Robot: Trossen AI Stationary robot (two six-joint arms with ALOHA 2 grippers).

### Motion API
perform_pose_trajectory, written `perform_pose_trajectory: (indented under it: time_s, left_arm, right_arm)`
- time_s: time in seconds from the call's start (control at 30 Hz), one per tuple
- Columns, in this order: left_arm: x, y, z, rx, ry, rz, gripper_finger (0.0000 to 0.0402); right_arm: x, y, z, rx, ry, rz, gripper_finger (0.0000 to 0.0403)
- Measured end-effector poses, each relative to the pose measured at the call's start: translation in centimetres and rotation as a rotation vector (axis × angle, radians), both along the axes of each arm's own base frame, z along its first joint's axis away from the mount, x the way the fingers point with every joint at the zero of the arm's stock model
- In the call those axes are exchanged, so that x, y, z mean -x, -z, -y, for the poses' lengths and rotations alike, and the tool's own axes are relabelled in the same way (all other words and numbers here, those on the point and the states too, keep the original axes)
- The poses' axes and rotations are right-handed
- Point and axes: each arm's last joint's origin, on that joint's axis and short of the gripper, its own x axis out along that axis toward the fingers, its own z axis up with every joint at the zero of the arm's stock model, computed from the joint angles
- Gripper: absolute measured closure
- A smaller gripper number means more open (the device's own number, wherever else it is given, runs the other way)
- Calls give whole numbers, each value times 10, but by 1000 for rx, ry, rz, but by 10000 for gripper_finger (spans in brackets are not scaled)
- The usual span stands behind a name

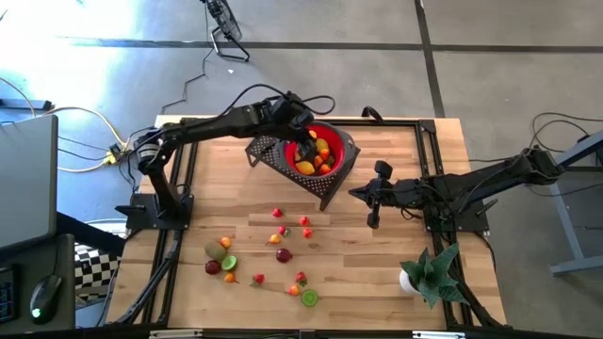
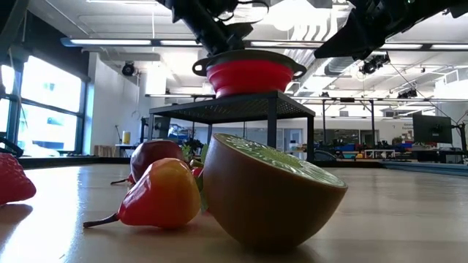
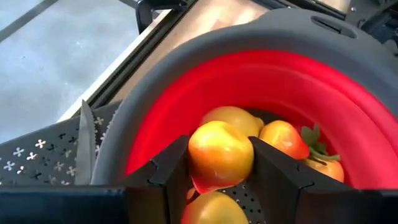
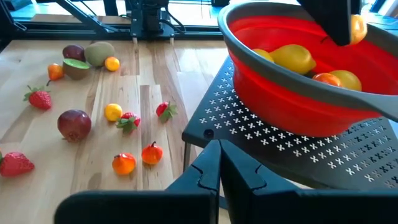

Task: Pick & Place Fruit
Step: Put the pear into the strainer bowl on the shelf

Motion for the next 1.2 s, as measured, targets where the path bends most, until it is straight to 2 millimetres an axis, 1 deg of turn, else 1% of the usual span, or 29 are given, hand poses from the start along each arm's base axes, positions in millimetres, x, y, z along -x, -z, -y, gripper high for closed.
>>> perform_pose_trajectory:
  time_s: [0.3, 0.8, 0.87, 1.1, 1.2]
  left_arm:
    - [-3, 2, 8, -15, -15, -4, 254]
    - [-3, 2, 8, -36, 4, -15, 251]
    - [-3, 2, 8, -38, 5, -16, 241]
    - [-3, 2, 8, -37, 6, -15, 184]
    - [-3, 1, 8, -36, 4, -10, 172]
  right_arm:
    - [0, 0, 0, 0, 0, 1, 401]
    - [0, 0, 0, -4, -2, 1, 401]
    - [0, 0, 0, -4, -2, 1, 401]
    - [0, 0, 0, -4, -2, 1, 401]
    - [0, 0, 0, -5, -2, 1, 401]
